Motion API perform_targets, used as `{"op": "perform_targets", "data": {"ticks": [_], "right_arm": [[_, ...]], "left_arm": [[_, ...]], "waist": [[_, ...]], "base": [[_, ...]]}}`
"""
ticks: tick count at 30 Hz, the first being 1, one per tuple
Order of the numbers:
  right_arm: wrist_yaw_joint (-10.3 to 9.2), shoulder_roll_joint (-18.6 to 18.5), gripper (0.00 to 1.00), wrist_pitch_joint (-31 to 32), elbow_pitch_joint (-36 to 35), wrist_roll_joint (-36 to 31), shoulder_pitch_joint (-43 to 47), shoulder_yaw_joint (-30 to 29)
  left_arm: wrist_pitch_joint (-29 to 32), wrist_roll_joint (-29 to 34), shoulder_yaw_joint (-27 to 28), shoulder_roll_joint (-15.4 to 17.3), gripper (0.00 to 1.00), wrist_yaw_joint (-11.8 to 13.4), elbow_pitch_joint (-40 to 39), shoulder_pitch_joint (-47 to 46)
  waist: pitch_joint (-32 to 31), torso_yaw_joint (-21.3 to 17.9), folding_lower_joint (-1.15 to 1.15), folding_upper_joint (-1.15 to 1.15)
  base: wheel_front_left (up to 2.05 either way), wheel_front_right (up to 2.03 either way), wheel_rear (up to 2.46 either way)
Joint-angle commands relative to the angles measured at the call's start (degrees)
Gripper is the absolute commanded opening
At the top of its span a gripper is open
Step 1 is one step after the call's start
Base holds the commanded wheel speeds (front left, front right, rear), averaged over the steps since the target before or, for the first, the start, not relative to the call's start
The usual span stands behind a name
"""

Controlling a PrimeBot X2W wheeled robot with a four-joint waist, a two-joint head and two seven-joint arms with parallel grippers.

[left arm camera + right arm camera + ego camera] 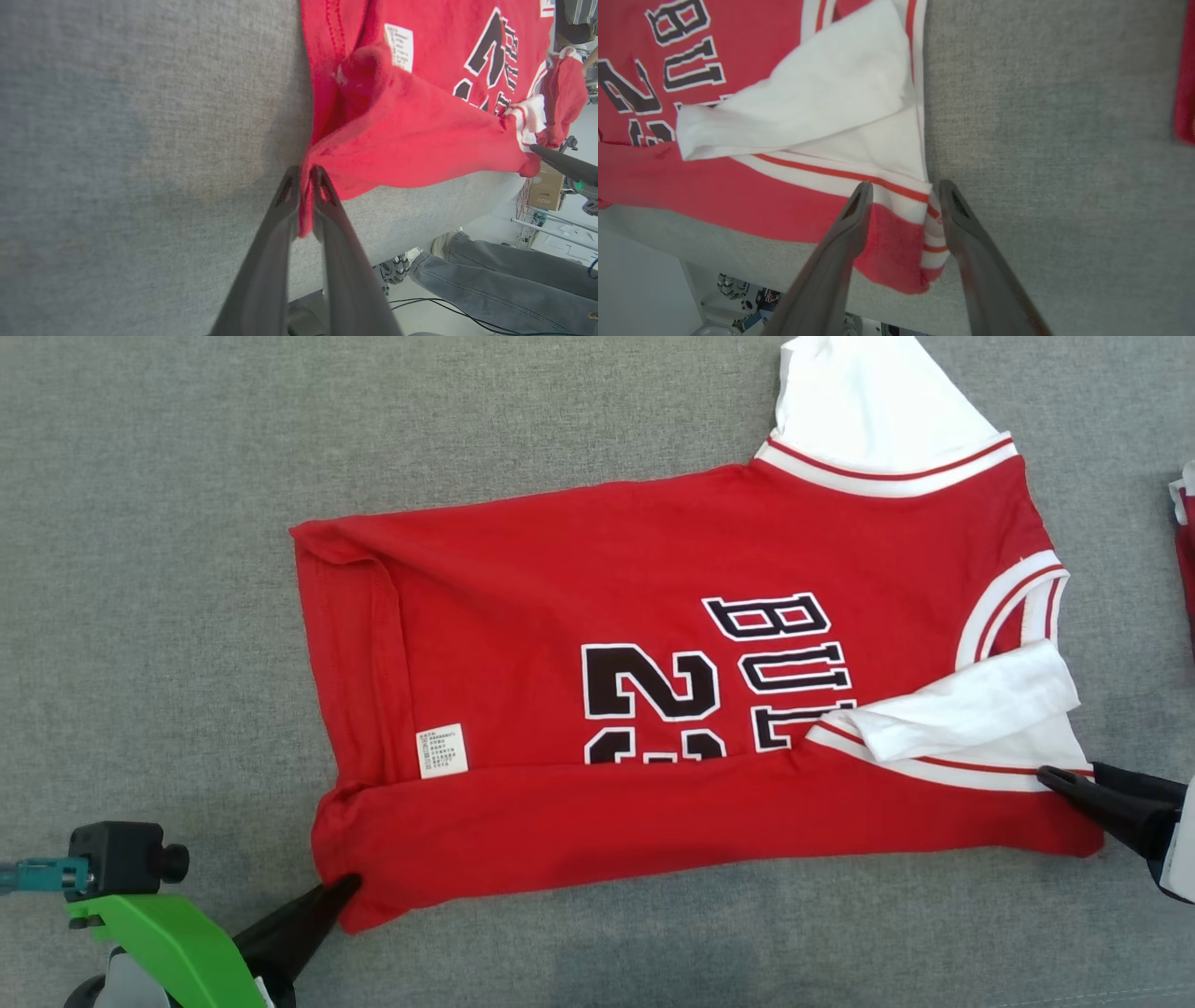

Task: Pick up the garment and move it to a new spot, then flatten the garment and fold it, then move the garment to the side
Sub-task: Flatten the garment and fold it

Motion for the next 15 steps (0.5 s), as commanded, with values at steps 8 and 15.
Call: {"op": "perform_targets", "data": {"ticks": [8,15], "right_arm": [[0.02,-0.72,1.00,-5.08,-3.54,0.50,-6.19,-3.70],[0.02,-6.63,1.00,-9.16,0.99,-4.53,-22.72,0.81]], "left_arm": [[-3.60,4.20,3.30,3.32,1.00,2.95,0.40,-0.13],[0.98,10.25,3.46,4.22,1.00,2.17,-0.01,-15.63]], "waist": [[3.38,0.39,0.00,0.47],[7.55,2.14,0.00,0.47]], "base": [[0.00,0.00,0.00],[0.00,0.00,0.00]]}}
